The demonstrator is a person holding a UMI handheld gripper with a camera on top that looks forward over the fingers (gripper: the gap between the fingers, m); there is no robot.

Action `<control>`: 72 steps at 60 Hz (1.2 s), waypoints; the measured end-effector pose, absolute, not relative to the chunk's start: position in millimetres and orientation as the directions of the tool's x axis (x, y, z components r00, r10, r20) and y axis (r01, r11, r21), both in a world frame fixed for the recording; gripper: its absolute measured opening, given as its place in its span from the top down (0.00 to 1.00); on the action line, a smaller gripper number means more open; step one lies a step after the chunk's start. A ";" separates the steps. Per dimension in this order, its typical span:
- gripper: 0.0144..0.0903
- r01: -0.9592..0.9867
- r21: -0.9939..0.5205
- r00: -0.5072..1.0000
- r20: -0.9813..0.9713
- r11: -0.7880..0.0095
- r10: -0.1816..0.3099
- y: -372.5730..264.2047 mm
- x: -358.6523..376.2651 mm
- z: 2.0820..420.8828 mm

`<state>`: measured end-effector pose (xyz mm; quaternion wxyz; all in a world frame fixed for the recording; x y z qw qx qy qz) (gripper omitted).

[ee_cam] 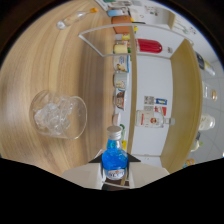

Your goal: Make me a cup of Mount Fuji.

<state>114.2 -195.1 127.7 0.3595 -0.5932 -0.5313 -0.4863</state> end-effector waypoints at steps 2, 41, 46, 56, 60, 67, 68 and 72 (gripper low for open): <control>0.72 0.975 0.166 -0.118 0.950 -0.149 0.289 -194.4 112.5 126.6; 0.71 0.853 -0.515 0.521 0.832 -0.083 0.189 -217.2 101.1 206.8; 0.71 0.699 -0.710 0.712 0.680 -0.082 0.175 -227.8 117.1 215.9; 0.71 0.331 -0.922 0.943 0.313 -0.202 0.116 -237.1 173.7 191.2; 0.71 0.208 -0.943 0.978 0.191 -0.261 0.087 -234.7 198.3 167.4; 0.71 0.071 -0.932 0.997 0.061 -0.354 0.039 -232.1 233.8 119.3; 0.71 0.059 -0.930 0.998 0.052 -0.364 0.029 -231.8 238.9 113.2; 0.71 0.029 -0.911 1.000 0.027 -0.410 0.009 -228.0 253.3 88.1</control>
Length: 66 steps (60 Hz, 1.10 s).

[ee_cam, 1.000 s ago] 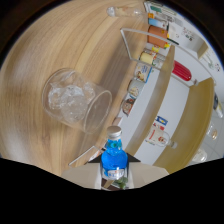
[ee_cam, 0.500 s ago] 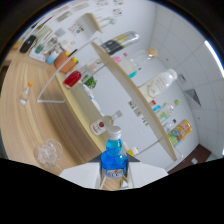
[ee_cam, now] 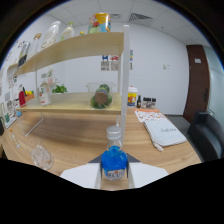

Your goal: Make me a cup of Mount Fuji.

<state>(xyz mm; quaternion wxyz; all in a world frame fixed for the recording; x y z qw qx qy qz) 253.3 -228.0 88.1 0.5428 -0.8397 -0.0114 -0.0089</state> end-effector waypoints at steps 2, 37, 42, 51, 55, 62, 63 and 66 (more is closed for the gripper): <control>0.71 0.016 -0.904 1.000 0.013 -0.427 0.010 -225.8 257.2 78.2; 0.70 -0.032 -0.799 0.999 -0.048 -0.601 0.010 -231.7 270.0 11.3; 0.70 -0.039 -0.794 0.999 -0.046 -0.607 -0.004 -235.7 270.2 9.4; 0.58 -0.053 -0.800 0.998 -0.023 -0.597 -0.057 -243.7 275.1 17.8; 0.39 -0.063 -0.807 0.996 -0.014 -0.587 -0.087 -249.2 276.8 29.9; 0.10 -0.072 -0.834 0.991 0.001 -0.547 -0.132 -261.9 273.3 65.7; 0.08 -0.070 -0.840 0.990 0.005 -0.538 -0.138 -263.8 271.8 72.5; 0.08 -0.067 -0.857 0.989 0.011 -0.511 -0.148 -270.4 262.0 93.5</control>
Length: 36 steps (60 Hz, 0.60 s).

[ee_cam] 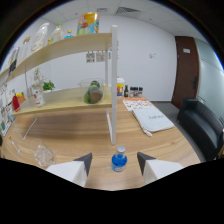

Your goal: Make me a cup of Mount Fuji.

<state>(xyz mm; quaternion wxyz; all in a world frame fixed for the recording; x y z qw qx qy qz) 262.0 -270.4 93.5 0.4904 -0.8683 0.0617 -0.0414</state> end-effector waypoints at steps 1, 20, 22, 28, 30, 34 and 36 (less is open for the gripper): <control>0.08 -0.066 -0.864 0.988 0.012 -0.500 -0.151 -271.9 258.0 99.3; 0.08 -0.079 -0.902 0.995 -0.043 -0.425 -0.093 -276.0 120.9 151.8; 0.08 -0.080 -0.900 0.995 -0.049 -0.428 -0.084 -272.3 106.1 150.8; 0.08 -0.090 -0.895 0.996 -0.072 -0.437 -0.058 -258.7 65.1 155.3; 0.08 -0.092 -0.894 0.996 -0.077 -0.439 -0.053 -255.4 52.8 161.0; 0.08 -0.094 -0.899 0.996 -0.083 -0.429 -0.044 -247.3 30.0 179.3; 0.08 -0.092 -0.898 0.996 -0.081 -0.430 -0.043 -245.3 19.3 190.0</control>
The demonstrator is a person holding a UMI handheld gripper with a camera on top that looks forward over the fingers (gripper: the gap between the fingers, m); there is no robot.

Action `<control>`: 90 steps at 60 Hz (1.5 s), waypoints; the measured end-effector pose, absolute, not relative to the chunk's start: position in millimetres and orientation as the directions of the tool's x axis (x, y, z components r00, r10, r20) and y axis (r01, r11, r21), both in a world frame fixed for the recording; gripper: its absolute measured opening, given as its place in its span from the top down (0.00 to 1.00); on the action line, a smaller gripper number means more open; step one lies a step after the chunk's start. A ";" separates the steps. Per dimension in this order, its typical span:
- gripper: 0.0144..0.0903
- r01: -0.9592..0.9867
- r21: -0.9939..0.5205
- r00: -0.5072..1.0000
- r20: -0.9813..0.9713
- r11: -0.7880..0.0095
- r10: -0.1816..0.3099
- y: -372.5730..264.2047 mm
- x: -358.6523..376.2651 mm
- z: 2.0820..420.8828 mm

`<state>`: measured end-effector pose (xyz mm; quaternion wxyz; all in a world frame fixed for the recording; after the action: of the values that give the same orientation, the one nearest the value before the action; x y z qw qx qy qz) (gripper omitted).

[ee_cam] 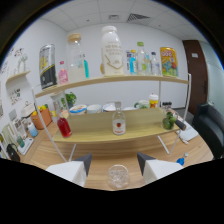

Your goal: Make me a cup of Mount Fuji.

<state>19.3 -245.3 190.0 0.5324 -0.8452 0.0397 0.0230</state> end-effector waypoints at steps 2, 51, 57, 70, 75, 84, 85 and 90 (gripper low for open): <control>0.08 -0.089 -0.900 0.996 -0.082 -0.426 -0.035 -244.3 7.9 203.9; 0.62 -0.021 -0.984 1.000 -0.021 -0.179 -0.002 -88.6 -59.4 394.2; 0.63 -0.012 -0.985 1.000 -0.012 -0.173 0.001 -87.4 -58.8 395.5; 0.66 -0.009 -0.993 1.000 -0.009 -0.116 -0.005 -113.4 -60.8 423.5; 0.66 -0.016 -0.996 1.000 -0.018 -0.084 0.015 -139.4 -68.6 435.1; 0.66 -0.039 -0.997 0.998 -0.043 -0.061 0.054 -190.0 -77.2 417.1; 0.66 -0.043 -0.997 0.997 -0.047 -0.062 0.060 -194.7 -78.4 411.8; 0.66 -0.073 -0.992 0.992 -0.083 -0.101 0.098 -214.1 -86.8 372.8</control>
<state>-86.8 -214.1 372.8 0.6704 -0.7392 -0.0086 0.0637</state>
